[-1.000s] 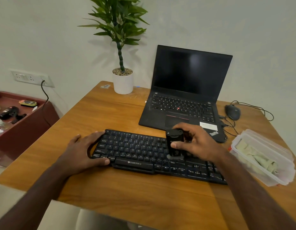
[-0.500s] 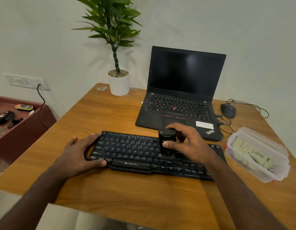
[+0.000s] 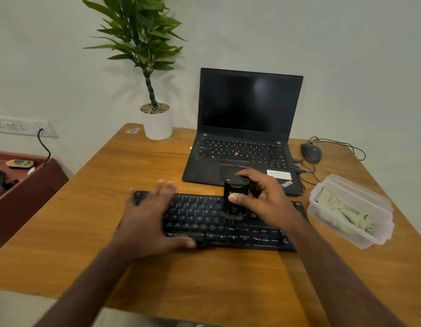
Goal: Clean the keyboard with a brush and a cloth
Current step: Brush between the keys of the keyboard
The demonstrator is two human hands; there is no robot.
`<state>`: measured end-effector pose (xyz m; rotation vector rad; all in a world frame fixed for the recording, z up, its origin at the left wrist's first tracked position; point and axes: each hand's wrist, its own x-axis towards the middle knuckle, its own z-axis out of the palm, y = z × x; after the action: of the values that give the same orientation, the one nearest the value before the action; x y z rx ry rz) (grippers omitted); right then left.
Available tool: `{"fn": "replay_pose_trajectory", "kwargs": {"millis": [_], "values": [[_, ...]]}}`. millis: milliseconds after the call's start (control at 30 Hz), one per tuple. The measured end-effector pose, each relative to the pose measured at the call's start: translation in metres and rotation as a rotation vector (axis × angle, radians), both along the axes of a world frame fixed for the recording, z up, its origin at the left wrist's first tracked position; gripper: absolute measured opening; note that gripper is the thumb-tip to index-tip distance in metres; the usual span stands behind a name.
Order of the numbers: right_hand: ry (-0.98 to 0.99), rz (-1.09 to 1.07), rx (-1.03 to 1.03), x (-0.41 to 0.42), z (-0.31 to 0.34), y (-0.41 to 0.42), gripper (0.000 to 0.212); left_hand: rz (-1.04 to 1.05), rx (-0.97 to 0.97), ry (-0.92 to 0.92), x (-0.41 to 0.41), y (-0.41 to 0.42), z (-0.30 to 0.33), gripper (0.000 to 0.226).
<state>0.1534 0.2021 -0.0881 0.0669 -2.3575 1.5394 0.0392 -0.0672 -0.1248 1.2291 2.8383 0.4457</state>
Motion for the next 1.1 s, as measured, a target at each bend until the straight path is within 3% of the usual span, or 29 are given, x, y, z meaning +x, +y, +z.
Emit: {"fn": "replay_pose_trajectory", "kwargs": {"millis": [133,367,467,867,1100], "values": [[-0.034,0.018,0.041,0.003,-0.005,-0.002,0.029,-0.177,-0.134,0.038,0.025,0.063,-0.006,0.129],[-0.108,-0.065,0.074,0.043,-0.001,0.049,0.031,-0.151,-0.219,-0.032,0.012,0.072,-0.013,0.135],[-0.054,-0.074,-0.006,0.043,-0.002,0.048,0.030,-0.150,-0.205,-0.044,0.012,0.076,-0.008,0.137],[-0.082,-0.054,0.086,0.060,0.001,0.079,0.033,-0.113,-0.161,-0.084,0.012,0.077,-0.004,0.141],[-0.046,-0.056,0.052,0.047,-0.015,0.050,0.031,-0.119,-0.168,-0.074,0.011,0.079,-0.002,0.141]]}}
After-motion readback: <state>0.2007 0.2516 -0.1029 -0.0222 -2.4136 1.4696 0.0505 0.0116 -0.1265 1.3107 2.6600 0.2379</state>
